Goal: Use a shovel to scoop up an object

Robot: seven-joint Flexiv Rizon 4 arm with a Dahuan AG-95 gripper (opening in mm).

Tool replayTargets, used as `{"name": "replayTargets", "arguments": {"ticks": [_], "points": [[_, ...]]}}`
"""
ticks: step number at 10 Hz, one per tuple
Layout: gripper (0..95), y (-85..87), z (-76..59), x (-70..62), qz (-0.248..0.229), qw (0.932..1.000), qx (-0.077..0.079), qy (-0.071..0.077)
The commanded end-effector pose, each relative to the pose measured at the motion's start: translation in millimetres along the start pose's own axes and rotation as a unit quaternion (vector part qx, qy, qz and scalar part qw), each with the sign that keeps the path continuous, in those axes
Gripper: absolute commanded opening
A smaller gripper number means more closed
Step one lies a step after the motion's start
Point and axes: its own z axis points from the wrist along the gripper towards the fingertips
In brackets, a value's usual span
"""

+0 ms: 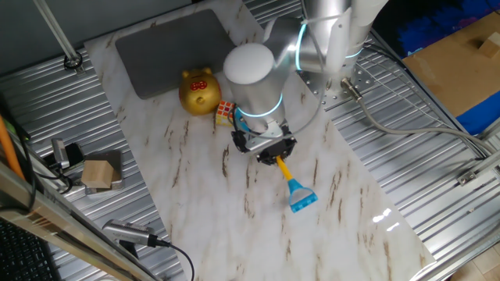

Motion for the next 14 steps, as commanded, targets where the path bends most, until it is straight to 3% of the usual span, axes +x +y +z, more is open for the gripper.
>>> {"name": "replayTargets", "arguments": {"ticks": [1,7,14], "points": [[0.0,-5.6,0.4,-0.5,0.004,1.0,0.0,-0.006],[0.0,-23.7,8.6,-19.5,0.013,0.9999,0.004,-0.01],[0.0,-56.2,-3.6,-29.9,-0.002,0.9999,0.005,-0.012]]}}
